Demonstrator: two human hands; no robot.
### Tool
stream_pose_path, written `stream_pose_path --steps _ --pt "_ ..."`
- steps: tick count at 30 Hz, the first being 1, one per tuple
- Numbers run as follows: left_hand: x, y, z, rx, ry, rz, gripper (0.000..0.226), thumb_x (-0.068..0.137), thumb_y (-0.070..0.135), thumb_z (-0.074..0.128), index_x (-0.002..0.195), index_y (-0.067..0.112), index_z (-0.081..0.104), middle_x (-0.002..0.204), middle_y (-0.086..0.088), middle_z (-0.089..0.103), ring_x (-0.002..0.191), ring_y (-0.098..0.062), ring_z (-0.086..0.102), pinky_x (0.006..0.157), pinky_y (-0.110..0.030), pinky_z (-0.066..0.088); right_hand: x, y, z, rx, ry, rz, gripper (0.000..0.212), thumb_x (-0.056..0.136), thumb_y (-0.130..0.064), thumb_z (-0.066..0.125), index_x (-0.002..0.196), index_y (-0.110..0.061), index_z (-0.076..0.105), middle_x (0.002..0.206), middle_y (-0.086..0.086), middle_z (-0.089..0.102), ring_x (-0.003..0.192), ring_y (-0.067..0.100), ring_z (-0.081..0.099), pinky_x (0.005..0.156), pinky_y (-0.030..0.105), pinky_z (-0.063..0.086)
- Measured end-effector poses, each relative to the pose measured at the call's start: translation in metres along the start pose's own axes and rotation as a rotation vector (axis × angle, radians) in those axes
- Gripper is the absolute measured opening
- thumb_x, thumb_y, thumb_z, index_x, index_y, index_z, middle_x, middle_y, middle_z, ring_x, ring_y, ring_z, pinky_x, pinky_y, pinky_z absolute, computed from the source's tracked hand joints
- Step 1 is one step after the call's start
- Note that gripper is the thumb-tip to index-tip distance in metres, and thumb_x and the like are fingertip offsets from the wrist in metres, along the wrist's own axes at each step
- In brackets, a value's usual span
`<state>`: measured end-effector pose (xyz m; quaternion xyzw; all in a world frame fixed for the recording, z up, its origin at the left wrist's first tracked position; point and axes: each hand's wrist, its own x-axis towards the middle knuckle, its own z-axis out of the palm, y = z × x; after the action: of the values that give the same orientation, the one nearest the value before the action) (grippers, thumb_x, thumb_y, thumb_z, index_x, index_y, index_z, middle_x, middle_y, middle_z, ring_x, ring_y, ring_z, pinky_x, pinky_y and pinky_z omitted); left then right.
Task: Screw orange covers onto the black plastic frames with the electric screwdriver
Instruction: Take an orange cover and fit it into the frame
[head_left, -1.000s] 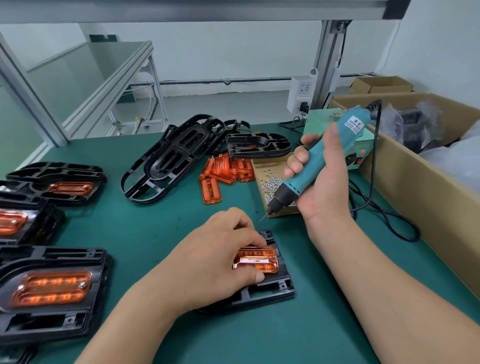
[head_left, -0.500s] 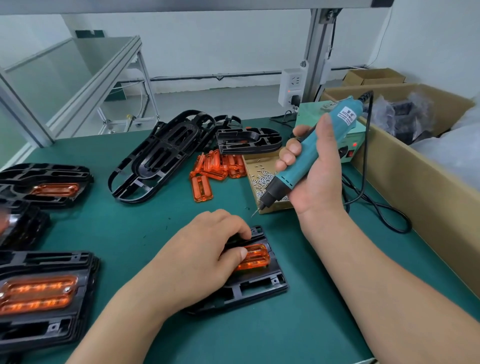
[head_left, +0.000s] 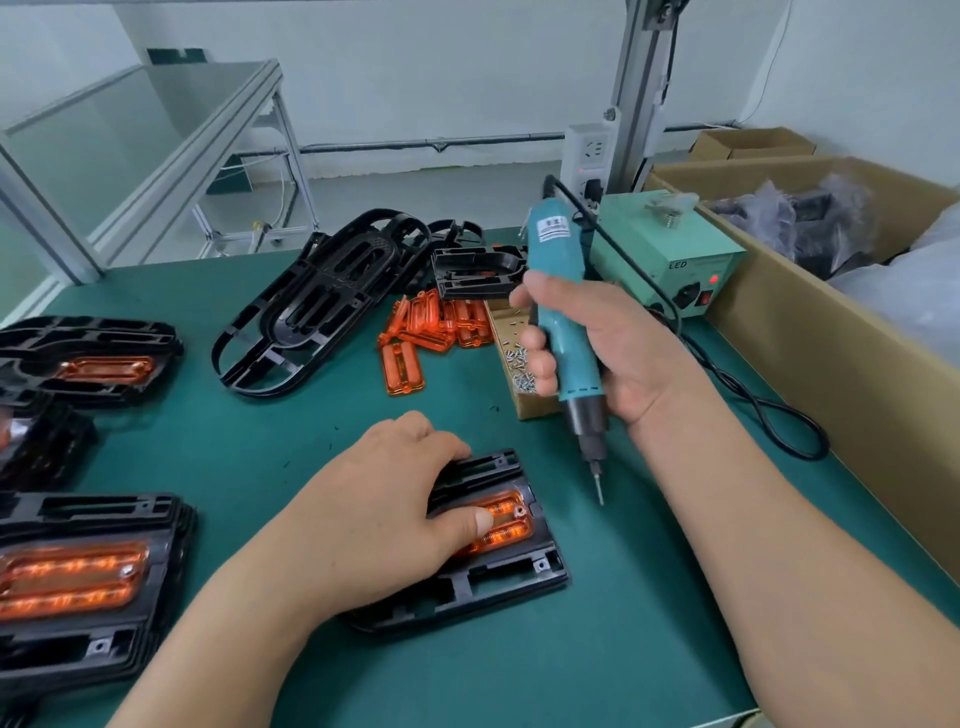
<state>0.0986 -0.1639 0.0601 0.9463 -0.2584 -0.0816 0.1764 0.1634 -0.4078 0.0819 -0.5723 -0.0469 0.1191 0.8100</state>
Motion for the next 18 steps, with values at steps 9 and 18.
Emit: stream_pose_path --steps 9,18 --pt "-0.010 -0.023 -0.019 0.013 -0.086 -0.132 0.072 0.065 0.090 0.044 0.119 0.044 0.056 0.108 0.024 0.052 0.103 0.003 0.053 0.095 -0.031 0.050 -0.014 0.008 0.020 -0.872 -0.294 0.039 0.026 0.091 -0.036 0.080 0.105 -0.028 0.059 0.063 0.002 0.070 0.048 0.017 0.065 0.047 0.031 0.054" --pt "-0.005 -0.028 -0.017 -0.125 0.004 -0.206 0.029 0.086 0.057 0.075 0.093 0.043 0.051 0.089 0.020 0.064 0.084 0.006 0.059 0.064 -0.024 0.040 -0.016 0.007 0.026 -1.095 -0.385 0.082 0.036 0.082 -0.041 0.090 0.100 -0.037 0.058 0.080 0.007 0.073 0.059 0.022 0.073 0.051 0.032 0.059"
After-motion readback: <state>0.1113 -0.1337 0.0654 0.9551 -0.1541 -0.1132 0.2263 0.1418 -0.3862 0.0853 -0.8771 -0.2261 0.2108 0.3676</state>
